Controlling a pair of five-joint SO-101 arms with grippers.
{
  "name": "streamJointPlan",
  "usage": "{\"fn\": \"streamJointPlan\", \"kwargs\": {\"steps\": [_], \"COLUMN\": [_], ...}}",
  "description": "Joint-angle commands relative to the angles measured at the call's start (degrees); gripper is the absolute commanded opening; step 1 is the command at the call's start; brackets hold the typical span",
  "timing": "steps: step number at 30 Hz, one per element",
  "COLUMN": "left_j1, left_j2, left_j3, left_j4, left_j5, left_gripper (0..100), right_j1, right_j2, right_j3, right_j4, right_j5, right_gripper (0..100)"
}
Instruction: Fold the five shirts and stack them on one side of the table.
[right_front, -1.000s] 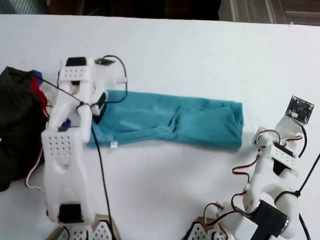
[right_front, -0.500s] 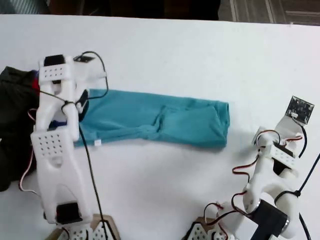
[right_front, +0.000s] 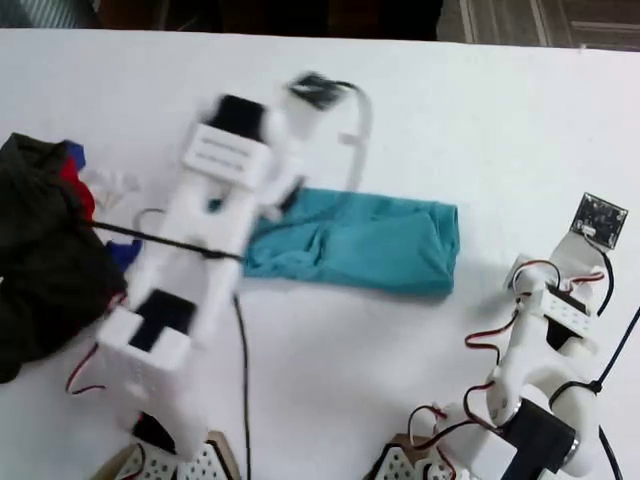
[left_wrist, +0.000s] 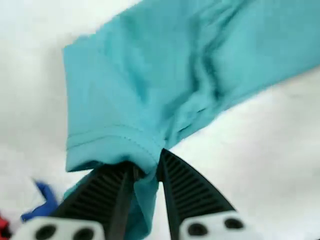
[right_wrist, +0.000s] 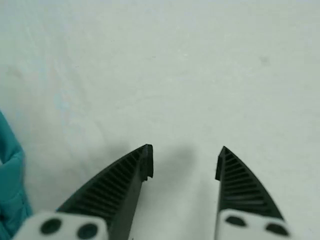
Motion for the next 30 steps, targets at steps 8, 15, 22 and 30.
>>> {"fn": "streamJointPlan", "kwargs": {"steps": [8,15,22,30], "left_j1": [12.3,18.5,20.4,22.5], "left_j2": [5.8,16.7,30.1,38.4], "left_j3": [-12.0,-27.2,-40.7,-51.7], "left_j4": [-7.6,-8.0,-8.8,-8.8], "left_j5": [7.0,7.5,7.4,7.4], "left_gripper": [3,3,3,7], "right_j1": [11.2,11.1,9.9,8.9], "right_j2": [0.2,0.2,0.2,0.2], "right_j3": [-3.7,-3.9,-4.0,-4.0], "right_j4": [0.0,-0.1,-0.1,-0.1], "right_j5": [-16.3,-16.4,-16.3,-16.2], "right_gripper": [21.2,21.2,21.2,21.2]}}
